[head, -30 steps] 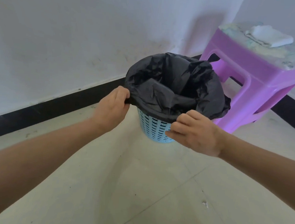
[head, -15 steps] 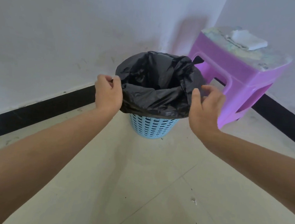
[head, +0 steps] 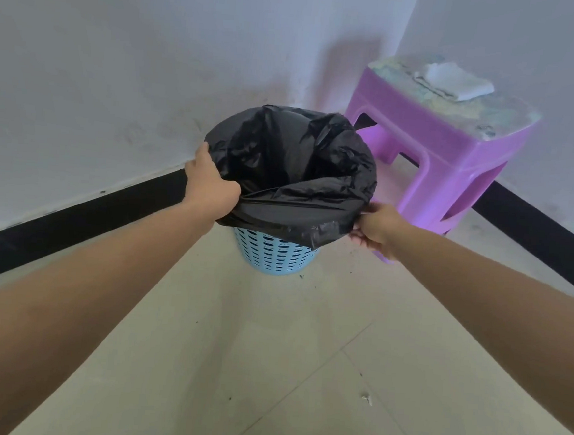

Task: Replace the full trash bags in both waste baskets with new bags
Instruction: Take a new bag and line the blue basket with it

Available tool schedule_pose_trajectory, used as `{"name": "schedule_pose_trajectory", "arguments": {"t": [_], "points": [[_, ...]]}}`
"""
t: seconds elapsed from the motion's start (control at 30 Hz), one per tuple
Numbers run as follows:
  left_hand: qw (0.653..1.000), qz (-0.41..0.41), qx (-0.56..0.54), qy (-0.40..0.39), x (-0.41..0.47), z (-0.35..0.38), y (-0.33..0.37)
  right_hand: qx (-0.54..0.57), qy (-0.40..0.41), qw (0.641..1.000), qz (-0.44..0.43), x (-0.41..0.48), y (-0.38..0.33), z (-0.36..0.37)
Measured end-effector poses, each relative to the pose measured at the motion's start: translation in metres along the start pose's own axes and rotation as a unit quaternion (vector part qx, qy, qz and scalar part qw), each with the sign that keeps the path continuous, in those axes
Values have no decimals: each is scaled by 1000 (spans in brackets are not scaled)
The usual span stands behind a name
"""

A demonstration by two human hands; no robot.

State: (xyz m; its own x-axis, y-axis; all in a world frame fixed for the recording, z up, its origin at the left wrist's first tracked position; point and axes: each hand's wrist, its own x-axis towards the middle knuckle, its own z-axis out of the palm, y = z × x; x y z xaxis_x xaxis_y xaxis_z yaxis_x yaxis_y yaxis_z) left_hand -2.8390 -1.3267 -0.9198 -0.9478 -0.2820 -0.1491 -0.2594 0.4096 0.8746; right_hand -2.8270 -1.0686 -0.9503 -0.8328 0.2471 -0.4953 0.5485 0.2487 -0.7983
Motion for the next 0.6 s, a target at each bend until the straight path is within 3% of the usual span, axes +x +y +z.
{"name": "schedule_pose_trajectory", "arguments": {"t": [0.07, 0.1, 0.13, 0.2, 0.27, 0.33, 0.4, 0.47, 0.53, 0.6], "points": [[1000, -2, 12, -1, 5, -3, 1, -55, 36, 998, -8, 3, -10, -11], [1000, -1, 19, -4, 7, -5, 2, -82, 93, 992, -26, 6, -15, -16], [1000, -1, 28, -7, 9, -7, 2, -94, 158, 981, -66, 4, -24, -21], [999, 0, 50, -19, 12, -10, 2, -102, 254, 934, -229, -5, -48, -21], [998, 6, 61, -31, 13, -12, 1, -177, 259, 858, -407, -8, -74, -12], [997, 21, 63, -37, 12, -13, -3, -315, 159, 790, -501, -3, -89, 8], [998, 32, 45, -32, 11, -13, -6, -532, 25, 714, -454, 9, -87, 34], [999, 24, -5, -22, 10, -13, -8, -704, -71, 637, -306, 10, -76, 56], [998, -8, -61, -6, 14, -15, -9, -730, -117, 640, -210, 10, -70, 61], [997, -23, -66, 18, 20, -20, -9, -663, -105, 694, -260, 11, -70, 52]]}}
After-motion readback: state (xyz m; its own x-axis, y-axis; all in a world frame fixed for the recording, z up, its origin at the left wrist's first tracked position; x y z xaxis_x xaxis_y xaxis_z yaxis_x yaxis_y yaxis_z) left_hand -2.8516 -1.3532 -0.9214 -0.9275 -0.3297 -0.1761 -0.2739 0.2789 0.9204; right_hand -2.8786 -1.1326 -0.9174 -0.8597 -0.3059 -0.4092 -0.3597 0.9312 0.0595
